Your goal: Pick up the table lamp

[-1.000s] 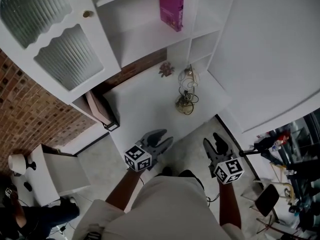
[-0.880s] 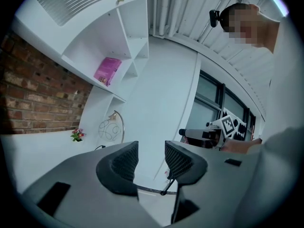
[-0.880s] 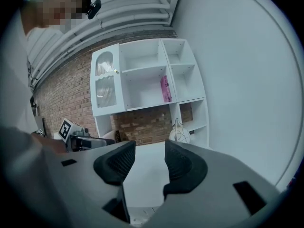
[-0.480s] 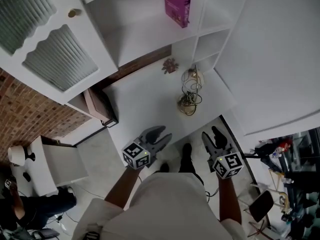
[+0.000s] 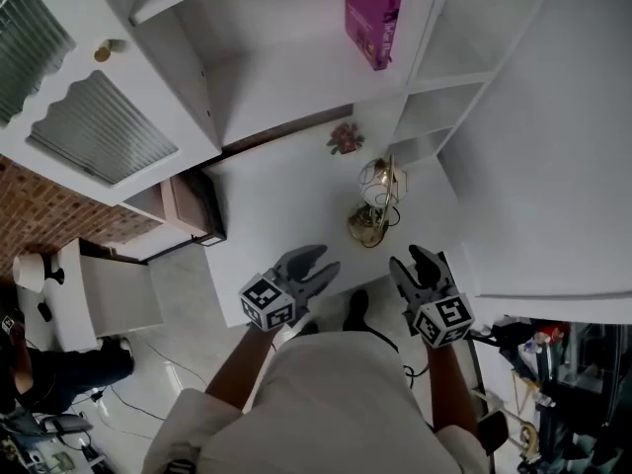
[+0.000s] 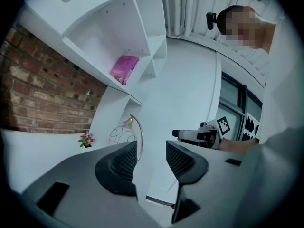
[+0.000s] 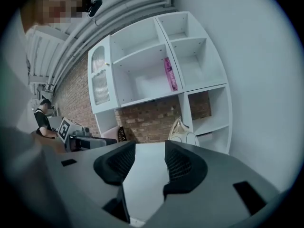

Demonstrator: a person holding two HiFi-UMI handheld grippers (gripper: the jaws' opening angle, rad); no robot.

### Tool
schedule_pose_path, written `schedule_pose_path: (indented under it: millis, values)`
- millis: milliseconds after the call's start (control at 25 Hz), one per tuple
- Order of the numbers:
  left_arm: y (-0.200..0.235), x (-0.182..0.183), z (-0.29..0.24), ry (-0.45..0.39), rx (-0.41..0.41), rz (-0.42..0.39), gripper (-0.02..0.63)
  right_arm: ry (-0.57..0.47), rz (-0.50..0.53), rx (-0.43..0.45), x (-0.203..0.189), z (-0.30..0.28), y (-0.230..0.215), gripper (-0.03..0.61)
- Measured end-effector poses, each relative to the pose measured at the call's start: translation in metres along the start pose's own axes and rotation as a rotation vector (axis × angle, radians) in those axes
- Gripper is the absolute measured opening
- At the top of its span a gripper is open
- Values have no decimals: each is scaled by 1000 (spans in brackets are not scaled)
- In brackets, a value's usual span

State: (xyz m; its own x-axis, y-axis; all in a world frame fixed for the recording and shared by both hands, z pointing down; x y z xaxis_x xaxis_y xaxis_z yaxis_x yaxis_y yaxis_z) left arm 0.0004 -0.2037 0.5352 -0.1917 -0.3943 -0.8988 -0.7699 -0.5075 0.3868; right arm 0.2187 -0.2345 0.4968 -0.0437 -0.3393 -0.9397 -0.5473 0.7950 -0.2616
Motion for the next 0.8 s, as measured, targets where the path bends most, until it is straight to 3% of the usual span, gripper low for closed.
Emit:
schedule_pose_path:
  millis: [400, 800]
  values:
    - [17, -22, -55, 17, 105, 88, 201, 111, -20, 220, -6, -46, -68, 209]
    - [39, -59, -90, 86, 217, 174, 204, 175, -65, 410, -18, -100, -93, 209]
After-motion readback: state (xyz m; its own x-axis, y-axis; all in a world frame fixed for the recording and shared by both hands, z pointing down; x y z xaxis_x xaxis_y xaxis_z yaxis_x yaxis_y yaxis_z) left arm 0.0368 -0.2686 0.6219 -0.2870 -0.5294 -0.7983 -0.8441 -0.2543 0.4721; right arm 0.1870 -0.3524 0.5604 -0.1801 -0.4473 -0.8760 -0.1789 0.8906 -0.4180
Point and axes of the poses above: the fingertips, and each gripper's own axes: z backward along the fingers, y to its left, x out of its top, the point moved 6 cm from there along z, backward along the fingers, and after that the axes turned 12 degrees about x, right-handed, at the moved point
